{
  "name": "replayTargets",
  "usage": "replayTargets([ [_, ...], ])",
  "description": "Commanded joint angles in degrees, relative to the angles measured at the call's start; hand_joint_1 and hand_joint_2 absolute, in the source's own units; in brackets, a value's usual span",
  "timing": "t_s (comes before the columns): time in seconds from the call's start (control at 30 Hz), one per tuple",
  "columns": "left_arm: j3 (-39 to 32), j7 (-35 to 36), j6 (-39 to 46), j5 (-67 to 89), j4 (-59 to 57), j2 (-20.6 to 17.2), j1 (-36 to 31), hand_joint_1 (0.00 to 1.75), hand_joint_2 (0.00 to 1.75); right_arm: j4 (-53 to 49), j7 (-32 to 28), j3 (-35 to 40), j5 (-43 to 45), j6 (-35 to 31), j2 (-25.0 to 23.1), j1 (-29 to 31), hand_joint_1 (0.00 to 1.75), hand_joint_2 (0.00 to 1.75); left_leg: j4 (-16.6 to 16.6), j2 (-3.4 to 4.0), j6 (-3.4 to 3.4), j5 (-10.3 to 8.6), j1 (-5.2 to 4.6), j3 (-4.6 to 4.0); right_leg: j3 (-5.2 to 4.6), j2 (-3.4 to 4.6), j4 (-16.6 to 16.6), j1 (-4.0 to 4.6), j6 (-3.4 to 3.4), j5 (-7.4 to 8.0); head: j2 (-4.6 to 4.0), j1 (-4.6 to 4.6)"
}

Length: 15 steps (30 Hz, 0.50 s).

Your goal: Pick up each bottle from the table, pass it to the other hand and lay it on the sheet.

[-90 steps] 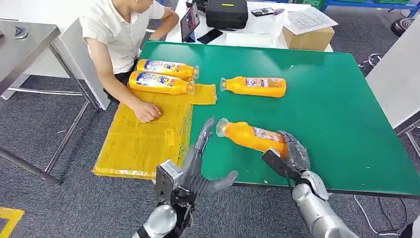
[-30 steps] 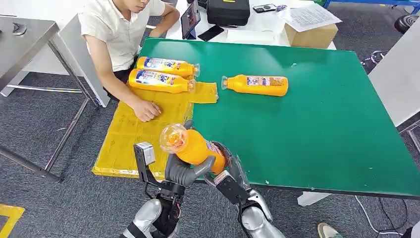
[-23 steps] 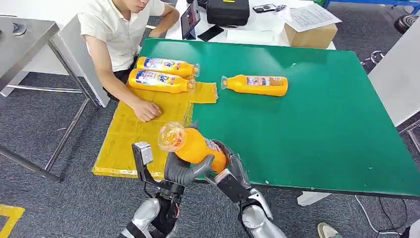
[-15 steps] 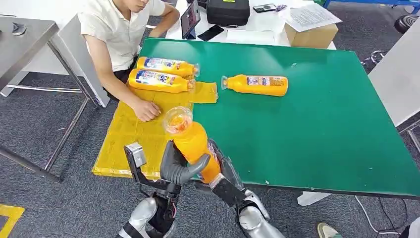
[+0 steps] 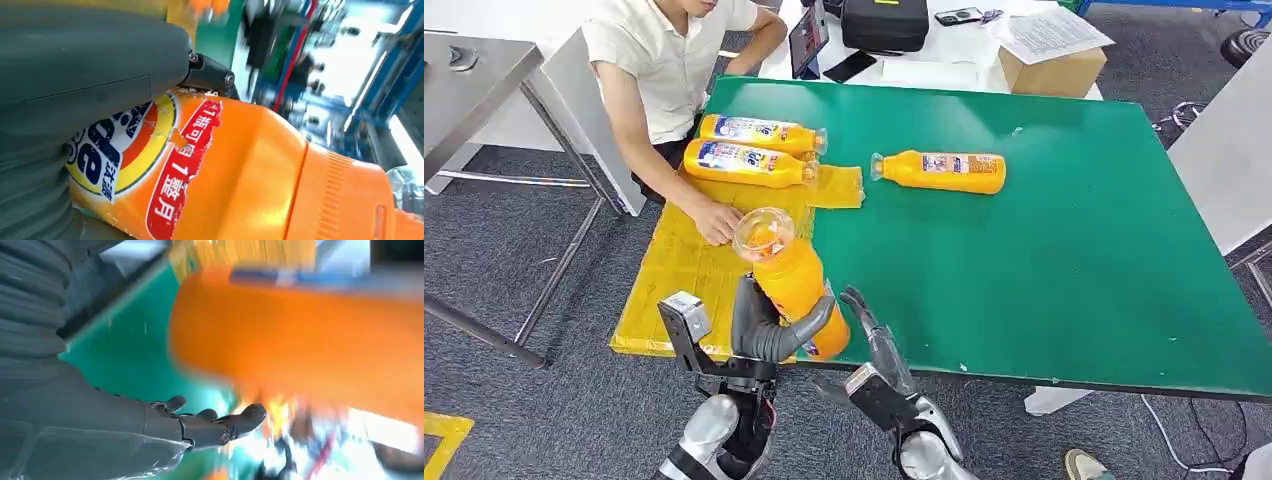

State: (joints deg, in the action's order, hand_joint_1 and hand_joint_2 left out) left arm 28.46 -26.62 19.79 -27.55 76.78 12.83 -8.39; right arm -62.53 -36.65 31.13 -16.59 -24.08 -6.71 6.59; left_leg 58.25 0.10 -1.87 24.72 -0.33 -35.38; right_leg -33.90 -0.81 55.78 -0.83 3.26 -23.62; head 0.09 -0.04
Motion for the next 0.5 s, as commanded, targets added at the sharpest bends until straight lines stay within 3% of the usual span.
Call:
replayTargets([
  [0.03,-0.2,-2.9,17.0,27.3,-8.3,-5.5,-4.8,1.75,1.75,-13.9,-3.4,-20.2,-2.1,-15.9,-3.9,-7.0,0.00,0.00,-0.1,-0.13,0.12,0.05,0.02,0.29,0.29,-0.06,0.0,0.01,-0.13,-0.10,0.00,0.00],
  [0.17,-1.8,-2.7,20.2,36.4,-10.1,-6.0,-5.0,1.75,1.75,-19.3,-3.4,-25.9,-2.3,-15.9,-5.3,-8.3,0.00,0.00,0.0,-0.08,0.14,0.05,0.00,0.24,0.22,-0.01,0.0,-0.02,-0.15,-0.10,0.00,0.02],
  [0.3,-13.6,4.0,20.2,68.9,-14.9,-2.1,-6.0,1.75,1.75,-29.9,-3.4,-36.7,-5.2,-15.9,-10.5,-8.0,0.00,0.00,0.0,-0.11,0.12,0.04,0.00,0.11,0.11,-0.04,0.1,0.00,-0.13,-0.09,0.00,0.00],
  [0.5,-11.9,13.6,19.0,81.7,-29.5,-4.1,-15.0,1.75,1.75,-32.2,-3.4,-37.7,-3.0,-15.9,-10.2,-6.9,0.00,0.00,0.0,-0.26,0.12,-0.04,0.03,0.19,0.23,-0.20,0.0,0.02,-0.13,-0.06,0.00,0.02],
])
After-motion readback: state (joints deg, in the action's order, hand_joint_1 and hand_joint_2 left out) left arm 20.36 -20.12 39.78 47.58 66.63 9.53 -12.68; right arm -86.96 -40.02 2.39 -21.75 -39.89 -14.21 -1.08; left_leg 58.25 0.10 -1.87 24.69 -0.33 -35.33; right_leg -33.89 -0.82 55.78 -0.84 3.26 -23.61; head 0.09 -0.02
